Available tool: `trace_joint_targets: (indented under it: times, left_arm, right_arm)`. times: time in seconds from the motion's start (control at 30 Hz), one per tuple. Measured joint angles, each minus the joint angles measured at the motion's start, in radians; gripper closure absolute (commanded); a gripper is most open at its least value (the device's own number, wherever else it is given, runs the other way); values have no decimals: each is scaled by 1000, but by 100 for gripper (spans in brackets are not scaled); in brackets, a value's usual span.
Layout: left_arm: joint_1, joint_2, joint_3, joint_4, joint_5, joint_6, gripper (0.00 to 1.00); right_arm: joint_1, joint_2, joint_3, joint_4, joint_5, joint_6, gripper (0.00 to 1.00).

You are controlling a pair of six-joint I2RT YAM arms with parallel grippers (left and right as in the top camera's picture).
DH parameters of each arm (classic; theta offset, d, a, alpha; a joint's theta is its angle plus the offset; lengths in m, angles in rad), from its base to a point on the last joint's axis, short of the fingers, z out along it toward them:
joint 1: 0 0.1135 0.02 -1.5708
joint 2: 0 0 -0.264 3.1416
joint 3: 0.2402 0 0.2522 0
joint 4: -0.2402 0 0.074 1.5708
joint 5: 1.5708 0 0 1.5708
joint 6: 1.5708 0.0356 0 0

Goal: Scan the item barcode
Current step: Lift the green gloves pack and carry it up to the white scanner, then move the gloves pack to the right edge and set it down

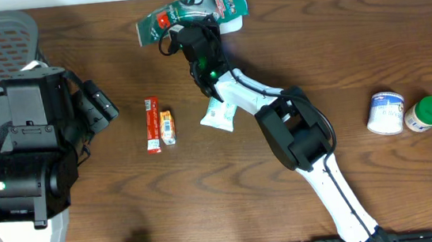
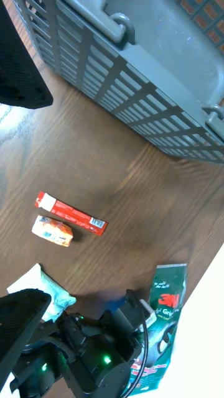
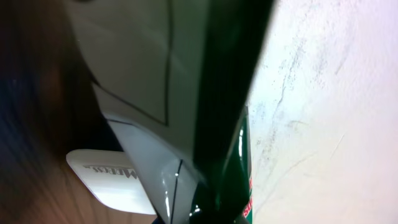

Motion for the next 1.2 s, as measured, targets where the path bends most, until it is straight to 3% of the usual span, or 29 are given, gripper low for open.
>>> trace_joint_targets:
  times: [0.17,0.3,0.5,0.57,0.7,0.9,1.07,1.2]
  left_arm:
    - [0,0,0,0,0,0,10]
    - [0,0,0,0,0,0,10]
    - [0,0,0,1,0,0,10]
    - [0,0,0,-1,0,0,10]
    - [0,0,0,0,0,0,10]
    - [0,0,0,-1,0,0,10]
    - [0,0,0,0,0,0,10]
    - [0,0,0,0,0,0,10]
  right_arm:
    - [0,-4,0,-3,2,158,99]
    - [0,-74,-1,-100,-2,301,99]
    - [0,-433,2,-508,-19,627,99]
    - [-5,-612,5,-713,-47,776,99]
    - [-81,-865,23,-1125,-288,1020,99]
    - [-323,-991,23,-1456,-682,1214,99]
    - [-545,-988,-74,-1579,-952,1265,99]
    - [-632,-989,-309,-1481,-1029,1309,99]
